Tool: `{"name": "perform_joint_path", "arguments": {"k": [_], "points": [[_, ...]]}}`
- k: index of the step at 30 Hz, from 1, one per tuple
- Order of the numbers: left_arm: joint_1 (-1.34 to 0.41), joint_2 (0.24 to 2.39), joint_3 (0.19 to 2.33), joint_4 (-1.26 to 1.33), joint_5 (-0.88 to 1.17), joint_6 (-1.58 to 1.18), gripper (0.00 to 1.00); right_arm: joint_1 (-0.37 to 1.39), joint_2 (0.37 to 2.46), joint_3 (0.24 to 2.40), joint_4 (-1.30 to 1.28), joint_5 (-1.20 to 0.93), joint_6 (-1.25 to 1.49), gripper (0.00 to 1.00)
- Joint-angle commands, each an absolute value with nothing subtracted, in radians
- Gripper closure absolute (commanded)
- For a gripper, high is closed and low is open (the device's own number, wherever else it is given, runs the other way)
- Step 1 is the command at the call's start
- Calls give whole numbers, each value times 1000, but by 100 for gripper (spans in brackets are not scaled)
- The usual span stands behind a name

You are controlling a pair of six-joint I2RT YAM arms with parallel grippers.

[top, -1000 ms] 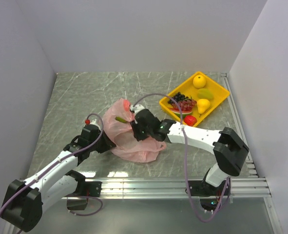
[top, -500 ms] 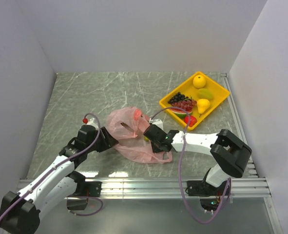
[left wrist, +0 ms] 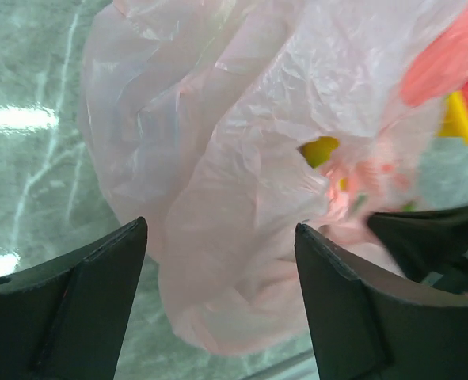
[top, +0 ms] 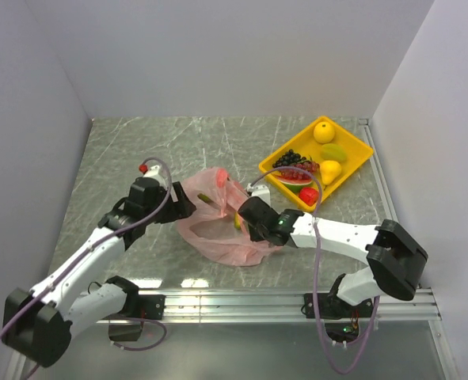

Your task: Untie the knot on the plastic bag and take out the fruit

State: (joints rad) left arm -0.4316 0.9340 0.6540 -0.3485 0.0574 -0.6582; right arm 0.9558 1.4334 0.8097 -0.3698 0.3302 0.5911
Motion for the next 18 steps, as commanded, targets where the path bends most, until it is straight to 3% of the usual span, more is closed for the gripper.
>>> {"name": "perform_joint_path", "arguments": {"k": [1, 3, 7, 10, 14, 18], "points": [[-434, 1021, 742, -359, 38, -560, 20, 956, 1404, 900, -411, 405, 561, 83], [-433, 1087, 802, -379, 63, -537, 21, 959, 1390, 923, -425, 402, 548, 80], [-434, 1157, 874, -413, 68, -457, 23, 982, 1345, 1011, -431, 356, 515, 55], [-433, 1189, 887, -410, 75, -434, 30, 992, 1357, 1068, -411, 282, 503, 50], [-433, 1213, 879, -388, 100, -430, 65, 1011, 1439, 1155, -414, 275, 500, 49], [-433, 1201, 847, -358, 129, -434, 81, 1011, 1548, 1204, -400, 271, 500, 50]]}}
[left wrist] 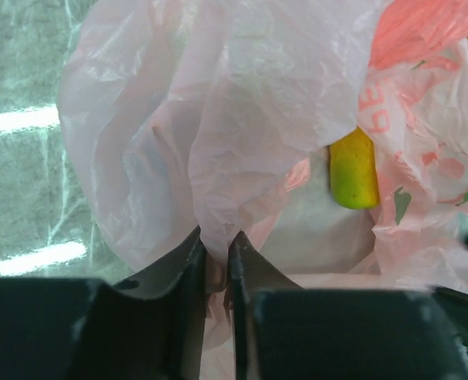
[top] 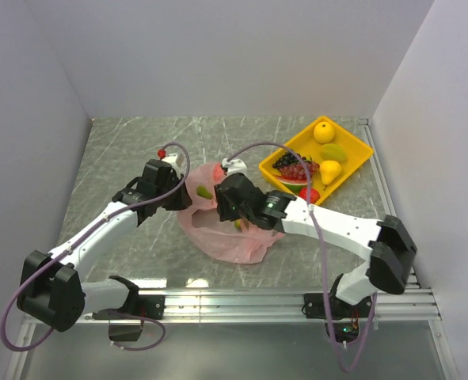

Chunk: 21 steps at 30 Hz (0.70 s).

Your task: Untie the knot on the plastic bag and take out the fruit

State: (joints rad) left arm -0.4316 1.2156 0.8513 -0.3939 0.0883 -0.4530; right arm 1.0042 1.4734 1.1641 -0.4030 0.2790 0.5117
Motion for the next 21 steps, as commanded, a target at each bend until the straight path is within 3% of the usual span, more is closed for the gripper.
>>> {"name": "perform_joint_path", "arguments": {"k": [1, 11, 18, 21], "points": [[-434, 1197, 832, -351, 138, -439, 83, 1009, 1590, 1215, -400, 284, 503, 51], [-454, 1132, 761, -334, 181, -485, 84, 925, 1648, 1083, -379, 367, 560, 53], [-463, 1140, 755, -341, 193, -476, 83, 877, 1667, 996, -310, 336, 606, 23], [-463, 1146, 758, -336, 201, -474, 83, 873, 1671, 977, -262, 311, 611, 18]]}}
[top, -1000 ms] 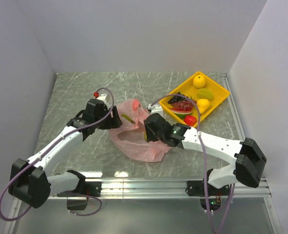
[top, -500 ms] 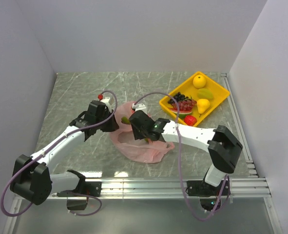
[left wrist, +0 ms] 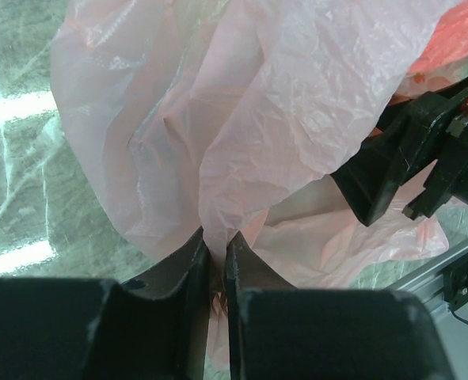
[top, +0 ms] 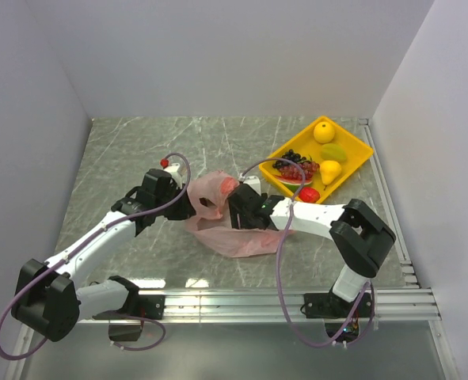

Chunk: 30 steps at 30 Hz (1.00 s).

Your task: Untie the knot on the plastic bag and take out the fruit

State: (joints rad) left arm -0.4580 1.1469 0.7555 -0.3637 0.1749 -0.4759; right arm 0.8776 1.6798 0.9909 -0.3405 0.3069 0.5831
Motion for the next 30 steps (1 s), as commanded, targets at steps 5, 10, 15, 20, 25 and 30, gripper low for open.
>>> {"name": "perform_joint_path", "arguments": {"k": [5, 10, 15, 20, 25, 30], "points": [[-462, 1137, 747, -324, 212, -477, 83, 893, 1595, 972, -227, 365, 539, 14], [-466, 1147, 787, -325, 225, -486, 83, 894, 1560, 1051, -299, 477, 466, 11], [-476, 1164, 837, -353, 201, -489, 82, 893, 1588, 1089, -296, 515, 370, 9], [-477, 1196, 882, -374, 202, -483, 82, 879, 1644, 1103, -249, 502, 328, 8], [-479, 1232, 905, -387, 212, -465, 81, 862, 1719, 1114, -190, 477, 284, 8], [-477, 1284, 934, -419, 210, -437, 80, 847, 1782, 1135, -152, 497, 236, 8]]}}
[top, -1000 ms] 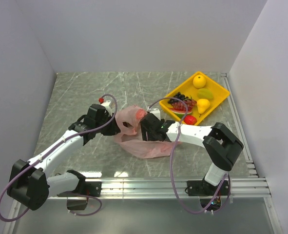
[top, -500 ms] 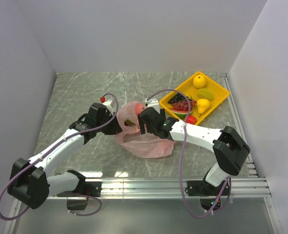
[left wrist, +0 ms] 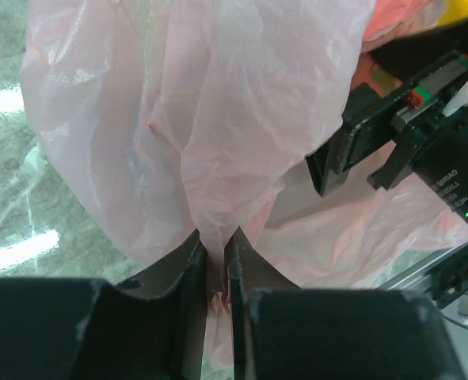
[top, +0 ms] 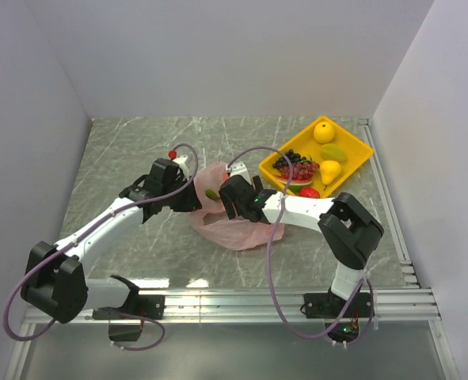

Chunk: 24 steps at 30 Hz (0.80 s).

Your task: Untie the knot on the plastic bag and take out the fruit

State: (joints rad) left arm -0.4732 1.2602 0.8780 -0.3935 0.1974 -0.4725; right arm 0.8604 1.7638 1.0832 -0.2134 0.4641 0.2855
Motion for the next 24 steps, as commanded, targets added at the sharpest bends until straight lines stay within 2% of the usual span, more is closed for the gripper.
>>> {"name": "perform_joint_path", "arguments": {"k": [1, 5, 12, 14, 20, 21, 24], "points": [[-479, 1292, 940, -431, 207, -433, 80, 845, 1789, 1140, -149, 505, 229, 6], [-479, 1324, 940, -425, 192, -426, 81, 816, 1827, 1161, -146, 453, 232, 8], [-477, 1312, 871, -373, 201, -448, 82, 782, 1850, 1134, -95, 335, 308, 19], [-479, 1299, 859, -371, 201, -449, 82, 773, 1841, 1109, -63, 267, 330, 26], [-479, 1241, 815, -370, 172, -448, 82, 769, 1712, 1022, -2, -24, 337, 31], [-479, 1233, 804, -371, 170, -449, 82, 769, 1691, 994, -2, -64, 336, 37], [-479, 1201, 776, -367, 161, -465, 82, 804, 1606, 963, -3, -191, 324, 39]]}}
